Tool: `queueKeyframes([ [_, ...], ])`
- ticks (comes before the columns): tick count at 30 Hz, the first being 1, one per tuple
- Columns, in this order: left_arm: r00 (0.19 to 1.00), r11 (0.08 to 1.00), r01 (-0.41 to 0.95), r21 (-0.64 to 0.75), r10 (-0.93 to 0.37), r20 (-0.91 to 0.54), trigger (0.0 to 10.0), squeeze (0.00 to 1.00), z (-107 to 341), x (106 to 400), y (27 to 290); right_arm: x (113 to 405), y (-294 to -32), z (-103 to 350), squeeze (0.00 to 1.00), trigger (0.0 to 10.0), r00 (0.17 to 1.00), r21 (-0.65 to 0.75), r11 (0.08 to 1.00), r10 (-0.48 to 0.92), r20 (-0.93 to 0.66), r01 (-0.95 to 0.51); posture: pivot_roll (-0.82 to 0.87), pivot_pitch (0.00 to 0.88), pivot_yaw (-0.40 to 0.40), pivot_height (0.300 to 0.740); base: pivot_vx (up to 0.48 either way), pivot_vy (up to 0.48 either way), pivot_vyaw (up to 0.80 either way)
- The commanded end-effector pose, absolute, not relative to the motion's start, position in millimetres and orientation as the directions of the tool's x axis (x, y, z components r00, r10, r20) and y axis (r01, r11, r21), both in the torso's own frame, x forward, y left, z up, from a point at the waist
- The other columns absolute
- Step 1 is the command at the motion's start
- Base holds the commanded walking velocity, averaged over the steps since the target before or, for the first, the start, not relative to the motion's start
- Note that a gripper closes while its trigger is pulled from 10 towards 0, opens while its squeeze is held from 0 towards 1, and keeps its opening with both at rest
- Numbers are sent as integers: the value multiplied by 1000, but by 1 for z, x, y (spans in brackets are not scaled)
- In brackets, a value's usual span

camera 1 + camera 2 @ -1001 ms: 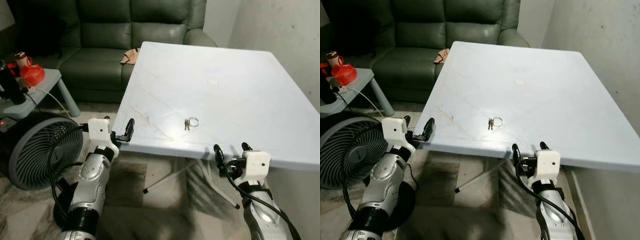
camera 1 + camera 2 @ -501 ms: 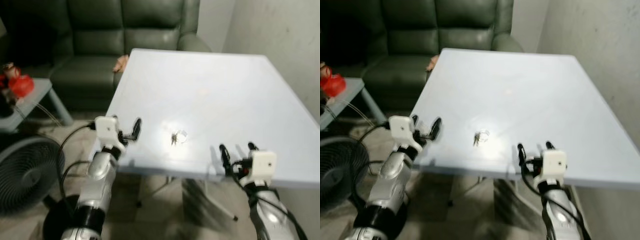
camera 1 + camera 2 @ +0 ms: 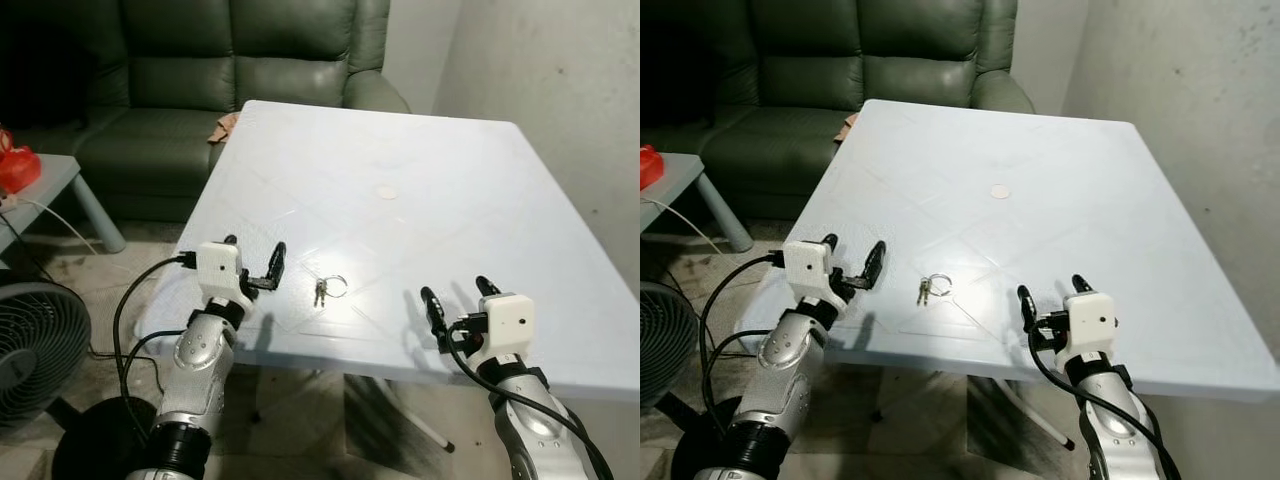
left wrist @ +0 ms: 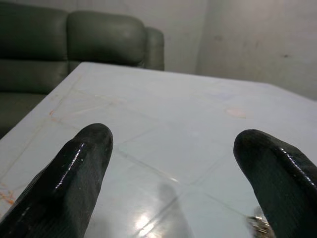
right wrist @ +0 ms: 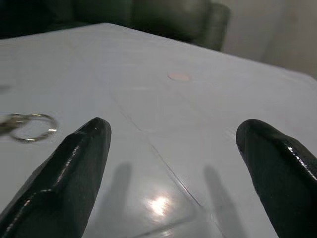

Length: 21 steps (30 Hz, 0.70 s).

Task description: Hang keys on a hook

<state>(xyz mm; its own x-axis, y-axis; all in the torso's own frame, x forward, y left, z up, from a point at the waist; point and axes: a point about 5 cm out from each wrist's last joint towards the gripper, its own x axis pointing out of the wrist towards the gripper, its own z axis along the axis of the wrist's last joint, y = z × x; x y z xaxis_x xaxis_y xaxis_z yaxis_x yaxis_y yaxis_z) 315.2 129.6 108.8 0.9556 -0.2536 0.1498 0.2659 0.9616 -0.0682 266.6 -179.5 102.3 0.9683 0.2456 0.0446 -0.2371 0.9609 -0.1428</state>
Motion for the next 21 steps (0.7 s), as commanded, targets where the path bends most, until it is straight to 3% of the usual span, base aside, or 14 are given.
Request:
queueKeyframes([
  [1,946,956,286,-62,-272,175,10000,0,113,313,127,270,-178,103,0,10000,959,-166,947,282,23,-275,17,66,-26,740,0,0,0],
  [9,943,953,297,-55,-283,175,10000,0,111,309,124,282,-169,114,0,10000,923,-215,902,384,1,-375,33,71,-45,740,0,0,0],
  [21,943,948,309,-72,-296,150,10000,0,103,298,120,291,-135,121,0,10000,847,-230,822,531,-21,-521,62,79,-63,740,0,0,0],
])
